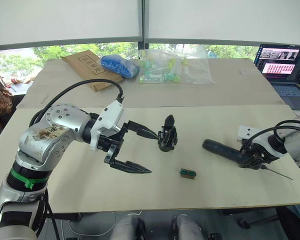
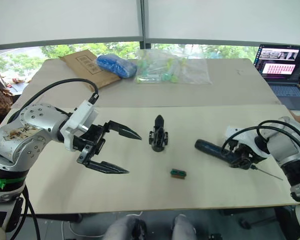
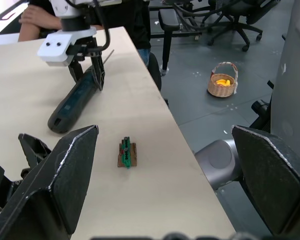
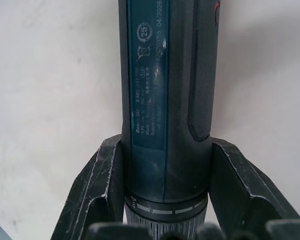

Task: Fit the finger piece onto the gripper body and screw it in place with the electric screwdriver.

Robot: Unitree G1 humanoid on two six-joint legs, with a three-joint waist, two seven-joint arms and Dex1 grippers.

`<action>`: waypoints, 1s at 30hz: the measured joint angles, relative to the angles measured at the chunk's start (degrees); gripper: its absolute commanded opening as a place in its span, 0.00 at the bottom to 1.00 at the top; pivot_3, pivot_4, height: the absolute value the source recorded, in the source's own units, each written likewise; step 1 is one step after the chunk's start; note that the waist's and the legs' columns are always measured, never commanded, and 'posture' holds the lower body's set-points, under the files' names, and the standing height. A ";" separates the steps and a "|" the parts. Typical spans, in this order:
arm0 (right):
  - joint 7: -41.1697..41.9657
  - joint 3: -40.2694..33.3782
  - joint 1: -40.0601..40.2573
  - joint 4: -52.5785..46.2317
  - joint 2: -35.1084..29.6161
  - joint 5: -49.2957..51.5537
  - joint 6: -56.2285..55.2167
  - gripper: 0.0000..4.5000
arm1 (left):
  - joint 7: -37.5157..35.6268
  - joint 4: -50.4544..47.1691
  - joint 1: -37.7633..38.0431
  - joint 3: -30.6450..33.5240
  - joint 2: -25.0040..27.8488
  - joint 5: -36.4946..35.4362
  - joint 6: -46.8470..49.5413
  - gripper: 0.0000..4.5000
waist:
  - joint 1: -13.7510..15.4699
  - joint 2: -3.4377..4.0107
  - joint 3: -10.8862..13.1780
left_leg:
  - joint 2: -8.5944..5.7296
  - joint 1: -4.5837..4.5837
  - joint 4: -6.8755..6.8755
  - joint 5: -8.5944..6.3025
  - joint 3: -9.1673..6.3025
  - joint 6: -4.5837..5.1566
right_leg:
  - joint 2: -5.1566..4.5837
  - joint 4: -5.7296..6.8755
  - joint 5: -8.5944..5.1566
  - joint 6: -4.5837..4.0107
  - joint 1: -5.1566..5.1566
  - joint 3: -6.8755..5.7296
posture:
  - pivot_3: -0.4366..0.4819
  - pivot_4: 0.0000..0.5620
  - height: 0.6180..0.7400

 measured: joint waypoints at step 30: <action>-51.50 -37.67 38.87 -64.67 47.06 44.17 12.25 0.42 | -1.03 18.71 12.06 -10.63 -14.30 17.27 -22.56 1.00 | -0.06 0.04 0.00 | -0.01 0.06 -0.08 0.04 0.03 -0.09 | 0.12 0.09 0.04 -0.13 -0.07 0.06 | 0.48 0.27 0.93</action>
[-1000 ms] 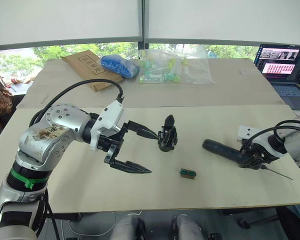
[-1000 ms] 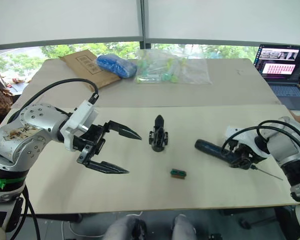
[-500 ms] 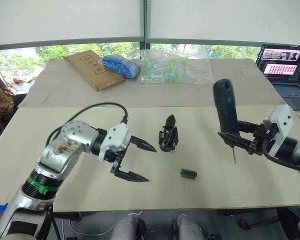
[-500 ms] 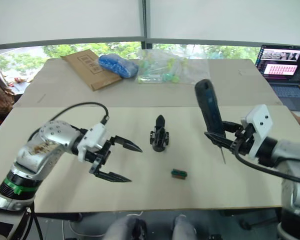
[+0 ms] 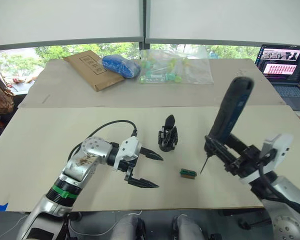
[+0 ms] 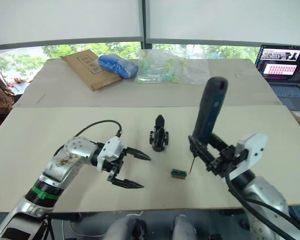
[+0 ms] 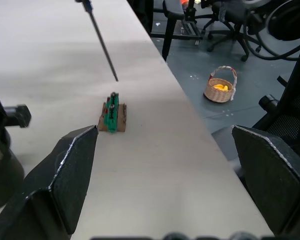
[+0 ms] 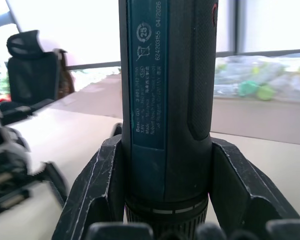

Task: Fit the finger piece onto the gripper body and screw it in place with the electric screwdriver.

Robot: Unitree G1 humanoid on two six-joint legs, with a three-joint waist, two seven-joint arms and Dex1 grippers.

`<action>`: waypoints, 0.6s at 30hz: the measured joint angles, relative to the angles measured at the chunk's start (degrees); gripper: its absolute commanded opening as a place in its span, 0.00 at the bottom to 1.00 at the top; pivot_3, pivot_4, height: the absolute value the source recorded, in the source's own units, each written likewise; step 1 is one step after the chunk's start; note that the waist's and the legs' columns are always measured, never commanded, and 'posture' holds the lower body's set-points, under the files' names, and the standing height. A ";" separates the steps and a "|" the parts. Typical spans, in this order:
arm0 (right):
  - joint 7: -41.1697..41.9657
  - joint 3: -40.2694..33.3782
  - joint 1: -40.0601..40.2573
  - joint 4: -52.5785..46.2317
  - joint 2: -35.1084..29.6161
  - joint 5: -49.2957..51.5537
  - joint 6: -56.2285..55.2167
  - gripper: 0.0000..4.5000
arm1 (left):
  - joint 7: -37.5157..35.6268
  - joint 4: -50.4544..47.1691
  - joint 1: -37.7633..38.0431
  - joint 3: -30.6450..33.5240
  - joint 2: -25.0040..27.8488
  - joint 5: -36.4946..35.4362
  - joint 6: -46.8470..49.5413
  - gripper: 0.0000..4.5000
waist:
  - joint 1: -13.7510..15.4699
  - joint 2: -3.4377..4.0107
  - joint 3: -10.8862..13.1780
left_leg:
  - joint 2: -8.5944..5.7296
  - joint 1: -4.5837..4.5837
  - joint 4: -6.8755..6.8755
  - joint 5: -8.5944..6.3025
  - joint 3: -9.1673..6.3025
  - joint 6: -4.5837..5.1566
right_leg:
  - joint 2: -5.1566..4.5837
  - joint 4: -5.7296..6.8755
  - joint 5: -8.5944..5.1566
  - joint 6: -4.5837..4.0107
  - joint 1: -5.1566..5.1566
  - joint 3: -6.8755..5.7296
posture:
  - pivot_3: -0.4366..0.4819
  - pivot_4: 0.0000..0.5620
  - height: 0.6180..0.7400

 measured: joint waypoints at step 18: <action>-0.78 7.42 1.41 3.23 -4.71 -4.04 -11.57 0.42 | -1.02 9.18 -0.75 -0.38 -3.99 3.53 -5.65 1.00 | 0.07 -0.01 0.00 | 0.01 0.00 0.01 0.00 -0.01 0.01 | -0.01 -0.01 -0.01 -0.02 0.02 0.00 | 0.48 0.27 0.93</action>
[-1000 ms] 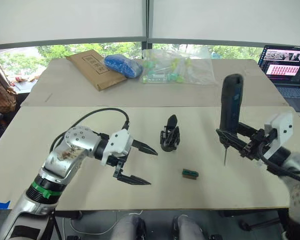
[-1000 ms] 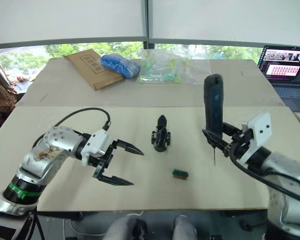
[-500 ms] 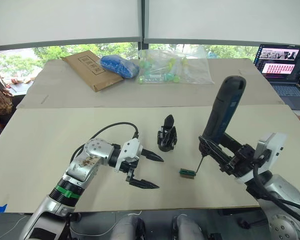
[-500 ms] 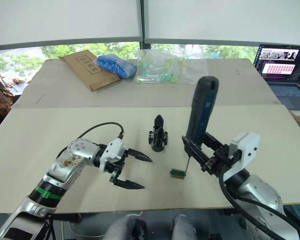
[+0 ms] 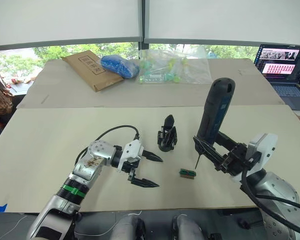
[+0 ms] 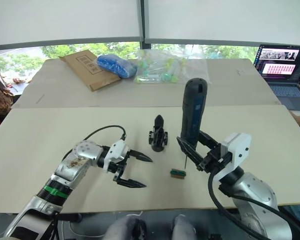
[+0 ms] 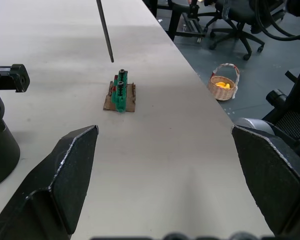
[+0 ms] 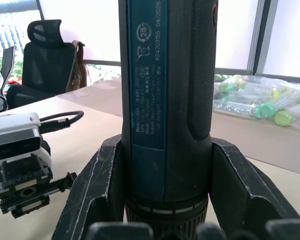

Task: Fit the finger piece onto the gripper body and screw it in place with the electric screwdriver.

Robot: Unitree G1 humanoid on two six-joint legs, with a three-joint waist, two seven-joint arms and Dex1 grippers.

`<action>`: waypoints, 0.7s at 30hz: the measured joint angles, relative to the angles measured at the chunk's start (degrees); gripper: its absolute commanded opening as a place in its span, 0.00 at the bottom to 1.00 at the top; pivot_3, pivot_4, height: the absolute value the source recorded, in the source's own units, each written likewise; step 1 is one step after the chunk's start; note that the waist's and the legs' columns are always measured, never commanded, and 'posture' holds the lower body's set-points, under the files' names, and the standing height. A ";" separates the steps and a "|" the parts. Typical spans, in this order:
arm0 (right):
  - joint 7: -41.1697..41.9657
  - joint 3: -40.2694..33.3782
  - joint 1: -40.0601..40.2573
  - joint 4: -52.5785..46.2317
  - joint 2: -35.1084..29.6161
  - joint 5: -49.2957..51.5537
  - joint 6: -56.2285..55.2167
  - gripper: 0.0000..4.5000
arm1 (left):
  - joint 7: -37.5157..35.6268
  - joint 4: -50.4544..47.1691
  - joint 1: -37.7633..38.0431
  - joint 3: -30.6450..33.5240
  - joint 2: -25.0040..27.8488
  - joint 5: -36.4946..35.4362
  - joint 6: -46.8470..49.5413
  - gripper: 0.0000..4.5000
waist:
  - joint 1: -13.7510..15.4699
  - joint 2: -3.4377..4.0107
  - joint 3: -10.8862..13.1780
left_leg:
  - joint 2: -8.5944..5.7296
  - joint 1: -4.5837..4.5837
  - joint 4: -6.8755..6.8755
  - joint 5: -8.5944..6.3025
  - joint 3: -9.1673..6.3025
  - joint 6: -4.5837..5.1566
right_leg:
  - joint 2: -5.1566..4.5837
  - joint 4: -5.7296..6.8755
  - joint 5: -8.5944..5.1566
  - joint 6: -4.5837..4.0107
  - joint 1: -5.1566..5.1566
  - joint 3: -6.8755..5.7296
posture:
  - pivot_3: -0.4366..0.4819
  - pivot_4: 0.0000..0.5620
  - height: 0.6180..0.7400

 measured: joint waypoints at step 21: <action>-2.98 0.53 2.70 -1.07 -1.97 2.46 -2.82 0.42 | 0.02 2.94 -1.97 -0.31 -3.02 2.13 -1.81 1.00 | 0.26 -0.01 0.00 | 0.01 0.00 0.02 0.00 -0.03 0.02 | -0.01 0.00 0.01 -0.01 0.01 0.01 | 0.48 0.27 0.93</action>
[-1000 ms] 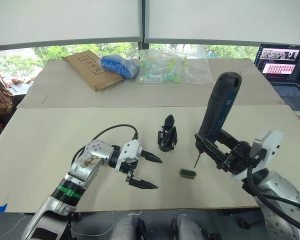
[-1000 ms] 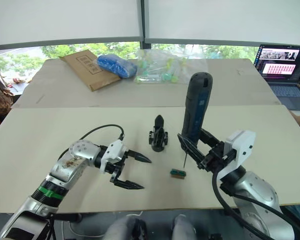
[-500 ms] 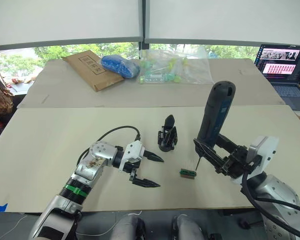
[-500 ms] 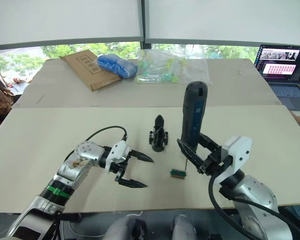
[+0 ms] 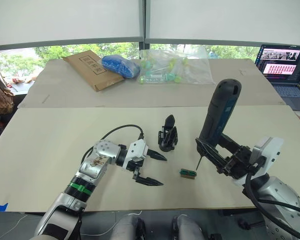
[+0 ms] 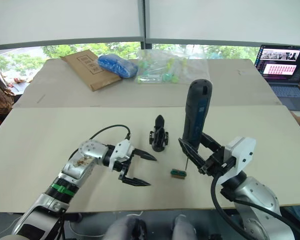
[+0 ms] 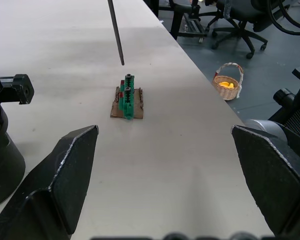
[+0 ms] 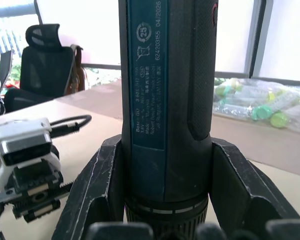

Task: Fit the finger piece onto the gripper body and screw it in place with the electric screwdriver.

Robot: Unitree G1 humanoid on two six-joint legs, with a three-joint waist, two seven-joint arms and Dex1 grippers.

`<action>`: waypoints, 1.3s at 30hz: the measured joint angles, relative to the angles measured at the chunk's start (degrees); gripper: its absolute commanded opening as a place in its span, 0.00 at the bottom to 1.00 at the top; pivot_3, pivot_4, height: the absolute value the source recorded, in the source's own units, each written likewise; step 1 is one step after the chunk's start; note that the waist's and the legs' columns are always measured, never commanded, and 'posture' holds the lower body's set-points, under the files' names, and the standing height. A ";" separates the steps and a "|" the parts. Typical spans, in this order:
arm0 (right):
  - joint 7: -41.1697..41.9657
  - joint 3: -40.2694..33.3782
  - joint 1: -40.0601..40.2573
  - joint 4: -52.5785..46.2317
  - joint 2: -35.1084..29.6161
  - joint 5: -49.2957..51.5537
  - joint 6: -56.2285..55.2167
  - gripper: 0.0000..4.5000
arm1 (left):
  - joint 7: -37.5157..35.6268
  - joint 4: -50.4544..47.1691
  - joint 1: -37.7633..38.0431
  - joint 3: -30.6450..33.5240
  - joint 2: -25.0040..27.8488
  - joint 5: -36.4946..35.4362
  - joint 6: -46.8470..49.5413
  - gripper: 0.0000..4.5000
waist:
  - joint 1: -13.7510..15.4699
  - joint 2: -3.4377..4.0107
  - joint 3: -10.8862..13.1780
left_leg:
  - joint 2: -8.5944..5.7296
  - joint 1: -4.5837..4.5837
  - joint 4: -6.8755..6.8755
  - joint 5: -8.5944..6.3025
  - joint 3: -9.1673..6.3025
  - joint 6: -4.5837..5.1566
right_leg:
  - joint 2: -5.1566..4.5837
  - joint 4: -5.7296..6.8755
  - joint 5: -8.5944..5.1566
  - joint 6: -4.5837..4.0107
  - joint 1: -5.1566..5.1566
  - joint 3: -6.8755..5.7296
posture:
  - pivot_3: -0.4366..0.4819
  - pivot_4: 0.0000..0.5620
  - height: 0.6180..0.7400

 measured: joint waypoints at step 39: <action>-5.14 -0.21 -1.19 -2.13 -4.84 5.10 3.72 0.42 | 0.73 0.08 -0.22 -0.17 -0.99 1.18 0.00 1.00 | 0.47 -0.01 -0.01 | 0.01 0.00 0.02 -0.01 0.00 0.03 | -0.01 0.01 0.01 -0.01 0.00 0.01 | 0.48 0.27 0.93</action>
